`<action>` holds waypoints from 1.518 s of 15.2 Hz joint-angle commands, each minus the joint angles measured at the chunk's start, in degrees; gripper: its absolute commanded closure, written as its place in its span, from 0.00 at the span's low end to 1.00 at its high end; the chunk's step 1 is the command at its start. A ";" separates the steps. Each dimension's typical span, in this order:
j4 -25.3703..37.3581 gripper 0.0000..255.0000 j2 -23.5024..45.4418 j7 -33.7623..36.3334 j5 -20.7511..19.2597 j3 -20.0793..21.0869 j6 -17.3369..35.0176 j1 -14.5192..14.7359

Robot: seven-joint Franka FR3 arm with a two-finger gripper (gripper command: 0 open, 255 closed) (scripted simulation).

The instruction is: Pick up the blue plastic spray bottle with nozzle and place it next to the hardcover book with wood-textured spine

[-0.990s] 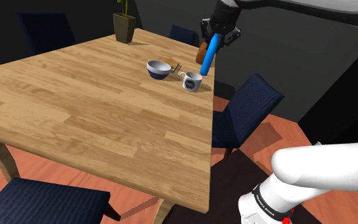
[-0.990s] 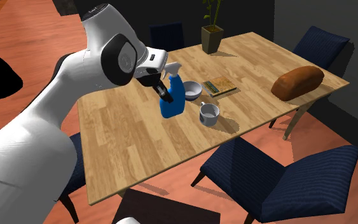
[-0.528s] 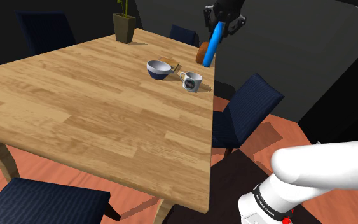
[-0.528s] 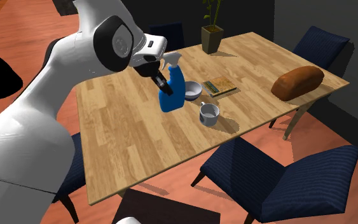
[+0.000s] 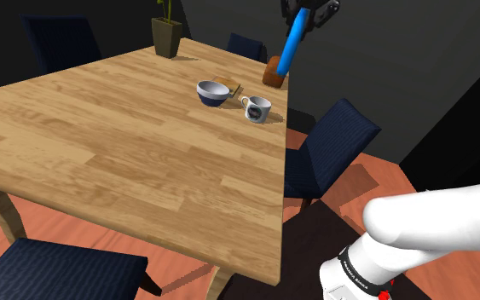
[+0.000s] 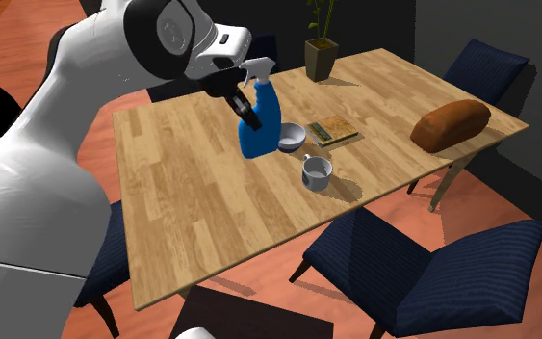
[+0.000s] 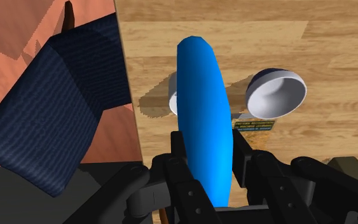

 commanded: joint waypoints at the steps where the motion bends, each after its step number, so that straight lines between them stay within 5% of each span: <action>1: 2.43 1.00 0.96 -0.19 -0.42 0.27 -1.53 -0.43; 7: 9.78 1.00 4.03 -0.37 -1.85 1.66 -6.13 -1.69; 23: 6.25 1.00 20.87 -3.54 -10.80 0.04 12.62 -7.19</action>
